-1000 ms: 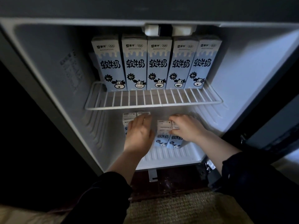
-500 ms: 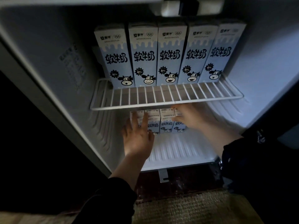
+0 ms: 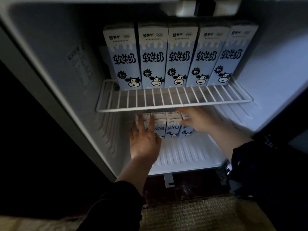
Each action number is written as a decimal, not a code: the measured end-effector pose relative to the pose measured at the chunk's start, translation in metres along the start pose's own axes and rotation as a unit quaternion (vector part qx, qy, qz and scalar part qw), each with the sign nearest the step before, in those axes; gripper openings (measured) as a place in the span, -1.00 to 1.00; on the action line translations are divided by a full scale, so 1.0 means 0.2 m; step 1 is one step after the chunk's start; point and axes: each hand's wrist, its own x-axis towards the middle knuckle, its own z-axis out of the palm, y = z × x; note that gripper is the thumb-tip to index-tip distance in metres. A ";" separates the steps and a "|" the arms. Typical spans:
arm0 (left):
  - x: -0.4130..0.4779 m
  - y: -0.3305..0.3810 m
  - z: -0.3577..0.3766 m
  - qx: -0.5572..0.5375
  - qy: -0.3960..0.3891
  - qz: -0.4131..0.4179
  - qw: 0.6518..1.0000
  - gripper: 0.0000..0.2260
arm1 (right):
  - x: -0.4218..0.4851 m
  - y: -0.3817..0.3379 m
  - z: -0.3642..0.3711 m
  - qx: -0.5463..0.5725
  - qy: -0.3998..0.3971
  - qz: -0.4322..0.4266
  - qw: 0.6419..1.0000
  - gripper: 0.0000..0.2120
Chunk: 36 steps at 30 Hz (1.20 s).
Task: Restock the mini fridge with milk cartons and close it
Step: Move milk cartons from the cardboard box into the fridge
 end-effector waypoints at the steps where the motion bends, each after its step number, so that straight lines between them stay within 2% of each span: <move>1: 0.00 0.00 0.00 0.002 -0.004 -0.001 1.000 -0.38 | 0.00 0.01 0.01 -0.003 0.003 -0.002 1.000 -0.51; 12: -0.04 0.04 -0.09 0.051 -0.050 0.012 0.997 -0.38 | -0.04 0.03 0.05 0.024 0.065 0.031 0.997 -0.51; 18: -0.12 0.07 -0.24 0.057 -0.152 0.066 0.985 -0.51 | -0.17 -0.03 -0.05 0.046 0.030 0.054 0.997 -0.57; 22: -0.20 0.14 -0.37 0.028 -0.209 0.103 0.972 -0.60 | -0.31 -0.09 -0.13 0.037 -0.027 0.051 0.998 -0.67; 26: -0.30 0.26 -0.54 0.011 -0.220 0.119 0.968 -0.60 | -0.48 -0.13 -0.25 0.028 -0.055 0.043 0.997 -0.78; 30: -0.43 0.44 -0.72 0.048 -0.237 0.170 0.955 -0.64 | -0.71 -0.15 -0.40 -0.023 -0.051 0.032 0.998 -0.77; 36: -0.68 0.80 -0.90 0.093 -0.277 0.231 0.928 -0.58 | -1.17 -0.10 -0.58 -0.053 -0.053 0.053 0.996 -0.78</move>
